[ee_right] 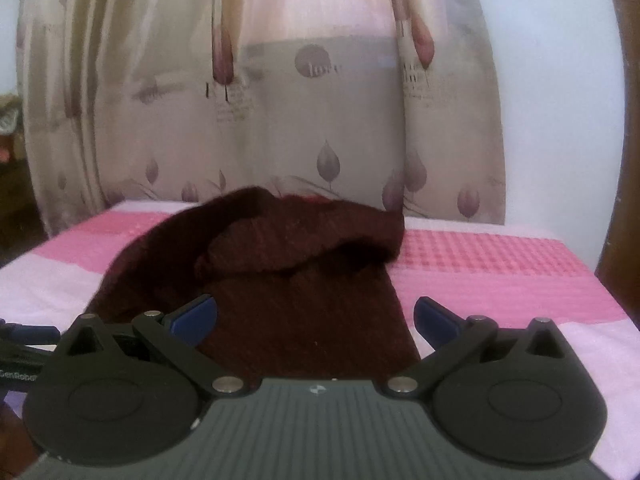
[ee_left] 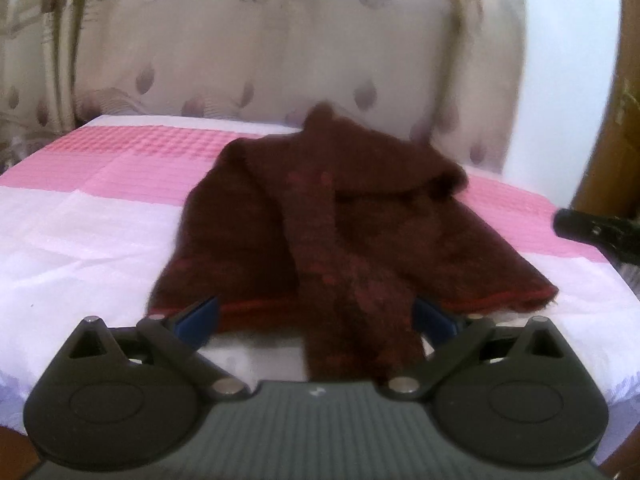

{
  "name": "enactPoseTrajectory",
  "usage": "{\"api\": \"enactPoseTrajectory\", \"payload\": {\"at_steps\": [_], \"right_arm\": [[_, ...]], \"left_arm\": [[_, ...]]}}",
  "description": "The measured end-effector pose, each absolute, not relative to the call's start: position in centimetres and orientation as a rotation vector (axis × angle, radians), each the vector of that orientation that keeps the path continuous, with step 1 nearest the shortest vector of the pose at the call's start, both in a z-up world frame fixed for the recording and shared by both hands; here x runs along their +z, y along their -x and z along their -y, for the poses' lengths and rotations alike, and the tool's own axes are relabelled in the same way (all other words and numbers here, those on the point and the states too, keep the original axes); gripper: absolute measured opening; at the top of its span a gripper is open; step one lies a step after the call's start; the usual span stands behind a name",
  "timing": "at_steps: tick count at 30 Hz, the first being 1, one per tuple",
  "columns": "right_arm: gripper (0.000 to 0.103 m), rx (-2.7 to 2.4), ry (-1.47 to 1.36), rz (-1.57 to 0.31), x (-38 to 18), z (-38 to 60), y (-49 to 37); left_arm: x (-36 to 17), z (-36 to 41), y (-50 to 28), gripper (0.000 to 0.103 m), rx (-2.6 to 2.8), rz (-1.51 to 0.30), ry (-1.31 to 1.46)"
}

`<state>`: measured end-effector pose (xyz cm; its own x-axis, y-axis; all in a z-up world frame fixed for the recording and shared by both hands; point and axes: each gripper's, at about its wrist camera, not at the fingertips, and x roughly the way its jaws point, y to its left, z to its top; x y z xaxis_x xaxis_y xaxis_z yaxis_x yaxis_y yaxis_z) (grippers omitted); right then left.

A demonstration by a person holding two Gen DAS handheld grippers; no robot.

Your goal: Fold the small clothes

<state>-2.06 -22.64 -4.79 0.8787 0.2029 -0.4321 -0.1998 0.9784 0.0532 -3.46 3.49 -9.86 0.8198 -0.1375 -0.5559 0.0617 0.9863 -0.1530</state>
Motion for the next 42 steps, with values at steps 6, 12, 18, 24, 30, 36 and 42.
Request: {"api": "enactPoseTrajectory", "payload": {"at_steps": [6,12,18,24,30,36,42], "right_arm": [[0.103,0.189,0.004,-0.485,-4.9,22.5,1.3],[0.103,0.196,0.004,-0.504,-4.7,22.4,0.7],[0.103,0.199,0.008,-0.514,-4.5,22.4,0.2],[0.103,0.202,0.013,-0.527,-4.7,22.4,-0.3],[0.103,0.202,0.003,-0.534,-4.9,22.4,-0.9],[0.103,0.207,-0.002,-0.563,-5.3,22.3,-1.8],[0.103,0.209,0.01,-0.584,-5.7,22.1,-3.0]], "left_arm": [[-9.4,-1.8,3.8,0.102,-0.16,-0.573,0.071],[-9.5,-0.6,2.9,0.03,-0.151,-0.64,-0.013],[-8.9,-1.4,2.7,0.02,-0.127,-0.637,0.012],[-5.0,-3.8,2.1,0.018,-0.047,-0.574,0.008],[0.6,-8.8,-0.5,0.017,0.11,-0.488,-0.009],[5.5,-15.0,-6.7,0.016,0.345,-0.386,-0.061],[6.1,-20.9,-14.2,0.016,0.407,-0.421,-0.004]]}}
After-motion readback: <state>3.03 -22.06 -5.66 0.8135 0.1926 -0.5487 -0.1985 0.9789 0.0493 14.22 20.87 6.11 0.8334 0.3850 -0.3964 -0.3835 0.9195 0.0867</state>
